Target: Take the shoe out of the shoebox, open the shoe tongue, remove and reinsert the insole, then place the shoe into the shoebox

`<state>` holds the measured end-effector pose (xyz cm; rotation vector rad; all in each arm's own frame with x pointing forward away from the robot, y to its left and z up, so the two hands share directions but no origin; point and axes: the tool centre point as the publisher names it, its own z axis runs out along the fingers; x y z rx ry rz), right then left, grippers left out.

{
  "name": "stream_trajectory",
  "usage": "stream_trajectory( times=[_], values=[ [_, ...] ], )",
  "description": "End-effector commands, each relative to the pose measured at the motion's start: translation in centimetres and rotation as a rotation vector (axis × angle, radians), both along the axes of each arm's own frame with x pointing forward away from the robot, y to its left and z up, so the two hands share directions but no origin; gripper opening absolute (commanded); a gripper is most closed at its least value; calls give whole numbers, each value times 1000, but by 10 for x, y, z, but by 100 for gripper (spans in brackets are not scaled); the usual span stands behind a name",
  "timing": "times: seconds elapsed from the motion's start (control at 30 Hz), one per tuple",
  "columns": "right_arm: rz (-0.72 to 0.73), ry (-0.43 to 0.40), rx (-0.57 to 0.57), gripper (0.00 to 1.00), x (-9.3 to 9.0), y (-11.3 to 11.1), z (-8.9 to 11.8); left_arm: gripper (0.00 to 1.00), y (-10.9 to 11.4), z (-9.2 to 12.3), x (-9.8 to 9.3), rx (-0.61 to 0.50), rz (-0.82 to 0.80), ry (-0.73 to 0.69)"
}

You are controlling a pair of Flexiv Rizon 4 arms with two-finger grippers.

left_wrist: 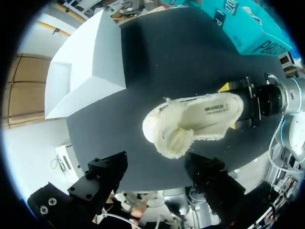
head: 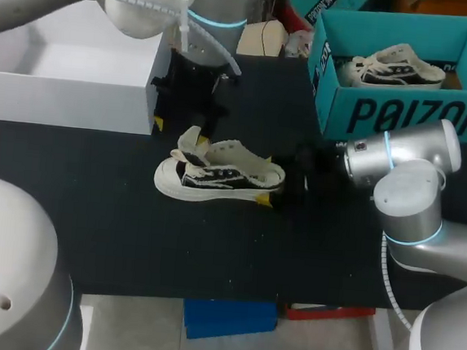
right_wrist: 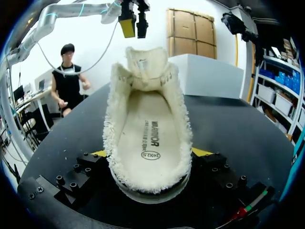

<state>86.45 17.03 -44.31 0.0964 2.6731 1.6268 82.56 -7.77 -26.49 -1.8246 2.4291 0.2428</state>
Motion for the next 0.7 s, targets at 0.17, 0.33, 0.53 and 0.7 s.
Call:
stream_trajectory(
  times=[0.17,0.33,0.53,0.7],
  values=[
    [-2,0,-1,0,1,1,-4,0,-24,-1,-16,-488,-1093,259],
    [-2,0,-1,0,1,1,-4,0,-24,-1,-16,-498,-1119,265],
    [-2,0,-1,0,1,1,-4,0,-24,-1,-16,-498,-1119,265],
    [-2,0,-1,0,1,1,-4,0,-24,-1,-16,-498,-1119,265]
  ],
)
